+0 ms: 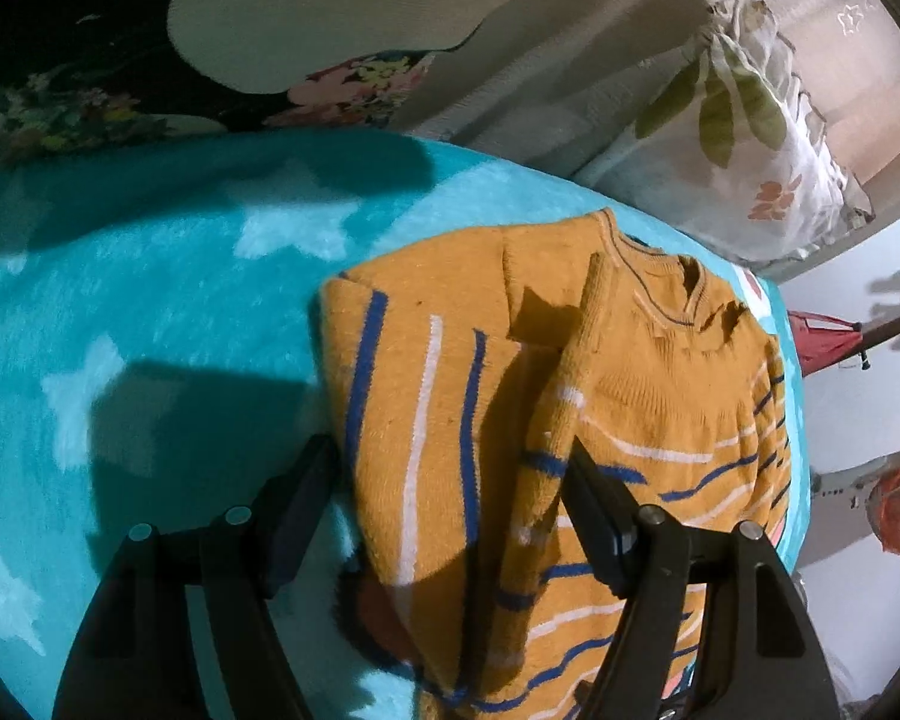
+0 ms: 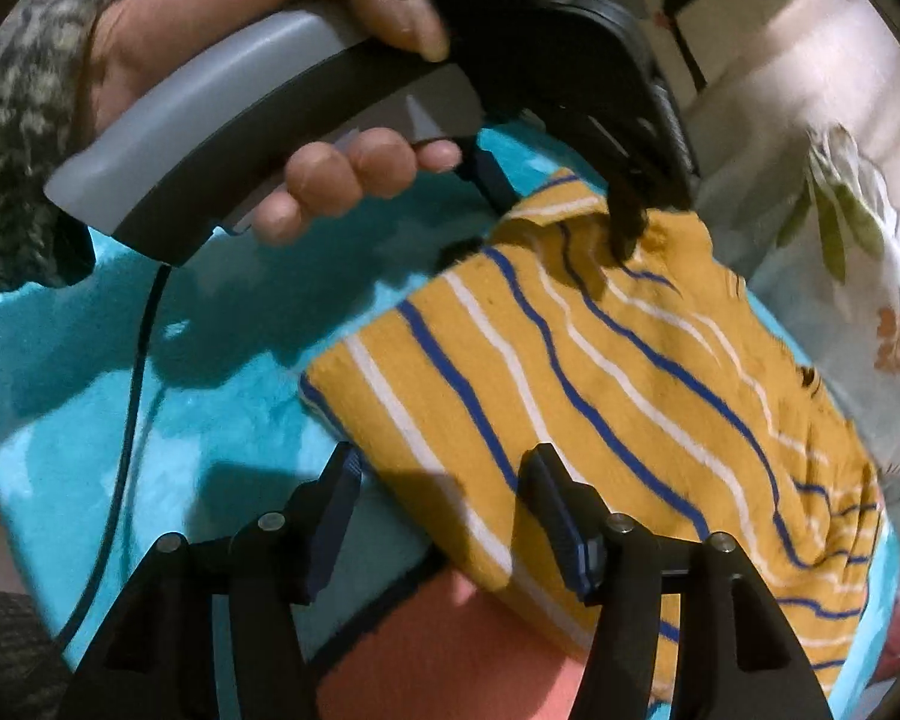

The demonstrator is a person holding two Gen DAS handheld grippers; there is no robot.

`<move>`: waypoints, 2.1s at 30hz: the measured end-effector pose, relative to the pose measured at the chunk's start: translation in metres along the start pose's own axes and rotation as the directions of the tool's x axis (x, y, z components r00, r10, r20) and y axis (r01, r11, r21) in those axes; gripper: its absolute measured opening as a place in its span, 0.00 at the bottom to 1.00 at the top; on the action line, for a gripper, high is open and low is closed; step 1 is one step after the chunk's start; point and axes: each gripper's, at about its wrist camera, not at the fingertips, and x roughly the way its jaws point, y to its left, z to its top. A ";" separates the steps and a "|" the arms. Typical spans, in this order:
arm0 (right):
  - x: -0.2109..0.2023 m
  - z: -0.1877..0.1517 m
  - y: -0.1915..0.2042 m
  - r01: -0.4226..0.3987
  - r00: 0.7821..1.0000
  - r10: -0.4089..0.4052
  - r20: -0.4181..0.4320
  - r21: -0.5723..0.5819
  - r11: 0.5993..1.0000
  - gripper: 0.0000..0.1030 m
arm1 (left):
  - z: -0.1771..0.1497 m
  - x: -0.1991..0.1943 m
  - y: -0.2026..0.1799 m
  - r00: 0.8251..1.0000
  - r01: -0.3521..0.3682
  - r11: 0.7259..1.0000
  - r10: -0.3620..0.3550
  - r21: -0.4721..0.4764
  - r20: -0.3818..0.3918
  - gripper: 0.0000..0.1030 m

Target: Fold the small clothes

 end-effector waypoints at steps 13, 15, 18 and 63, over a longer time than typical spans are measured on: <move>0.006 0.018 0.024 0.073 0.997 -0.073 0.038 -0.003 0.997 0.66 | 0.002 0.010 -0.008 0.999 -0.041 0.997 0.041 0.062 0.016 0.71; 0.004 0.015 0.021 0.077 0.996 -0.078 0.039 0.017 0.997 0.69 | 0.000 0.012 -0.011 0.997 -0.070 0.994 0.068 0.088 0.024 0.71; 0.003 0.010 0.015 0.086 0.995 -0.088 0.053 0.037 0.996 0.73 | -0.002 0.015 -0.014 0.994 -0.103 0.988 0.100 0.113 0.033 0.71; -0.065 -0.040 -0.151 0.207 0.976 -0.216 -0.015 0.357 0.911 0.32 | -0.010 0.014 -0.012 0.987 -0.124 0.984 0.109 0.130 0.118 0.73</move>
